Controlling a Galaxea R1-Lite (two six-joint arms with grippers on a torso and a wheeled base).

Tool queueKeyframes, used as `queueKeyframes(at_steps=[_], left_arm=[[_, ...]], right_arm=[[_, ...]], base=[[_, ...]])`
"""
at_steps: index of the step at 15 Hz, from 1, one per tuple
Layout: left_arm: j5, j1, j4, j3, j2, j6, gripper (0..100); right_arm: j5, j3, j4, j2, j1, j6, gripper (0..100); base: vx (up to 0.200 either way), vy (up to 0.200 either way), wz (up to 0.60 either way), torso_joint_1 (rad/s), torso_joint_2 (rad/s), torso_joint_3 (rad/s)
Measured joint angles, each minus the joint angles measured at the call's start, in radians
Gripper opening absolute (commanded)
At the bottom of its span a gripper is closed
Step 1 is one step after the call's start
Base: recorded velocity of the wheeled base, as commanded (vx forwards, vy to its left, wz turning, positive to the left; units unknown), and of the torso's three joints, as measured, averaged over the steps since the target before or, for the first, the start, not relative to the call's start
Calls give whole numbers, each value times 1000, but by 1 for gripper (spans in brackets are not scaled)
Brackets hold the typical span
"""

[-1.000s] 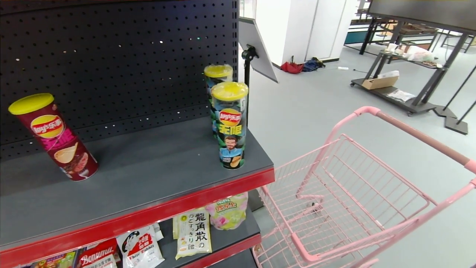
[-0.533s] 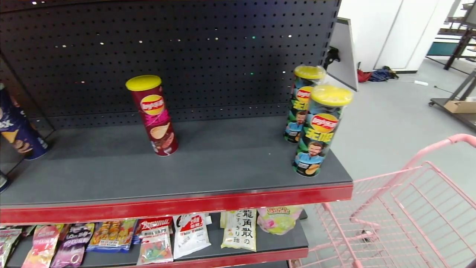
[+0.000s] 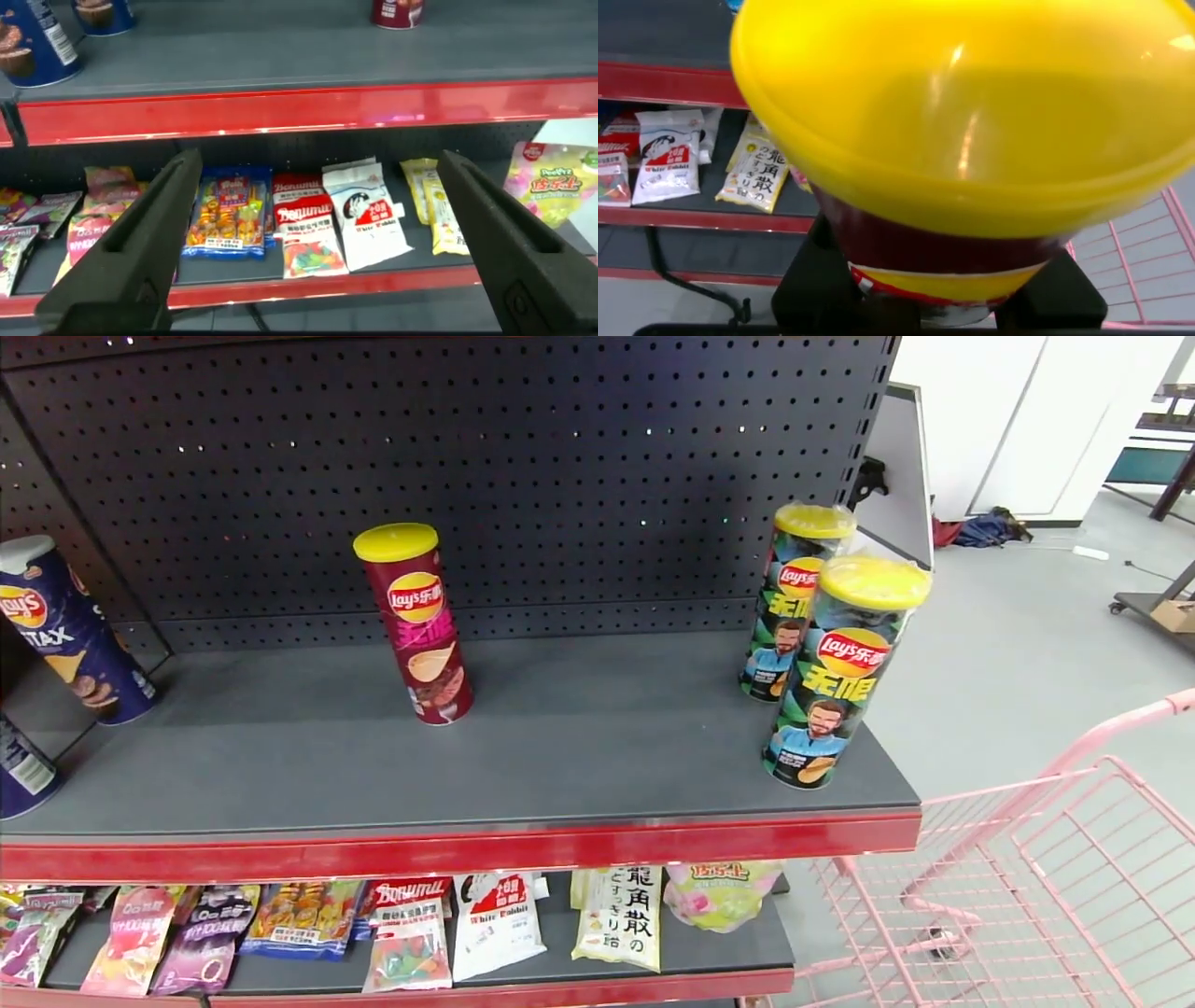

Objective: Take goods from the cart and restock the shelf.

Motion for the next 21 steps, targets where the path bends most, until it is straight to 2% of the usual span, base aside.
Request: queueKeyframes(at_steps=[13,19,21], left_arm=[[1,-1,0,0,0,-1,100],[0,0,0,0,0,-1,100],[0,-1,0,0,0,-1,100]], right_arm=[[135,54,2,-140,3,3,0],[136,67,5,-156,5,2,0],[136,76,3,-159,5,3,0]], base=[[0,200,0,3,2,2],[0,0,0,0,0,0],[200,0,0,2,2,2]])
